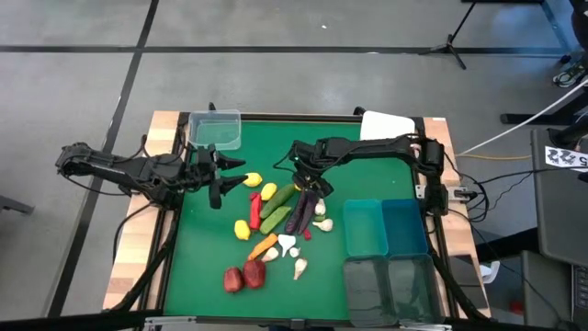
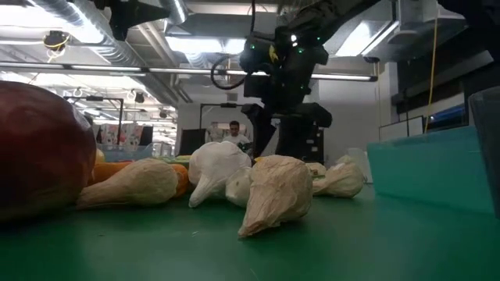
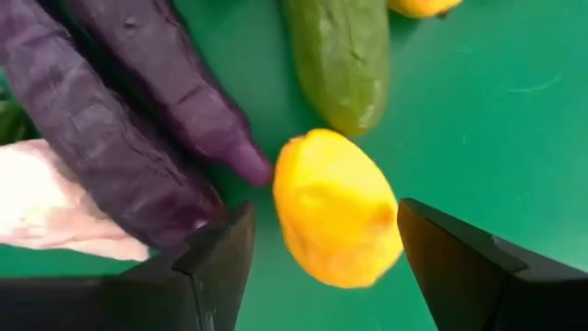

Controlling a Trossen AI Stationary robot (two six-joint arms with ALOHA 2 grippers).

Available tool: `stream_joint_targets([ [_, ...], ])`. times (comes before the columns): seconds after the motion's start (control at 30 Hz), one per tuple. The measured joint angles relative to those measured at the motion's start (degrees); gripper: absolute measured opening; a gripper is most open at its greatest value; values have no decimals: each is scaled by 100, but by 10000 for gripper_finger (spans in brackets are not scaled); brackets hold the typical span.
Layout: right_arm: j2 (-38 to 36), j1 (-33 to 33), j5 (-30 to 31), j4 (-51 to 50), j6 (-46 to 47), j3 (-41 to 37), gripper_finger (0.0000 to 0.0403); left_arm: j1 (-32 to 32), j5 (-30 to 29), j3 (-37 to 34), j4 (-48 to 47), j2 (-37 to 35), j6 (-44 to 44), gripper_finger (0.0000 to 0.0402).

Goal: Sort produce into baskets
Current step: Put the lemon into the right black bin

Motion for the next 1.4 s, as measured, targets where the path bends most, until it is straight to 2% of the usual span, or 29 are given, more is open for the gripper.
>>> stream_joint_targets([
  [0.3,535,-2,69,73,-11,0,261,-1,4,0,-197,9,1,247],
  [0.5,527,4,208,40,15,4,197,-2,4,0,-249,9,2,247],
  [0.63,511,7,393,16,70,32,194,-1,4,0,-250,9,2,247],
  [0.73,494,-2,642,-181,186,175,194,0,4,0,-251,9,2,247],
  [0.97,484,2,642,-1378,506,1105,194,0,4,0,-254,11,3,247],
  [1.07,484,5,377,-2149,752,1659,194,-2,4,0,-258,11,4,247],
  [1.27,473,64,-721,-3494,1228,2635,195,0,4,0,-267,11,4,247],
  [1.4,347,310,-1097,-3812,1257,2932,195,0,4,0,-295,11,4,247],
])
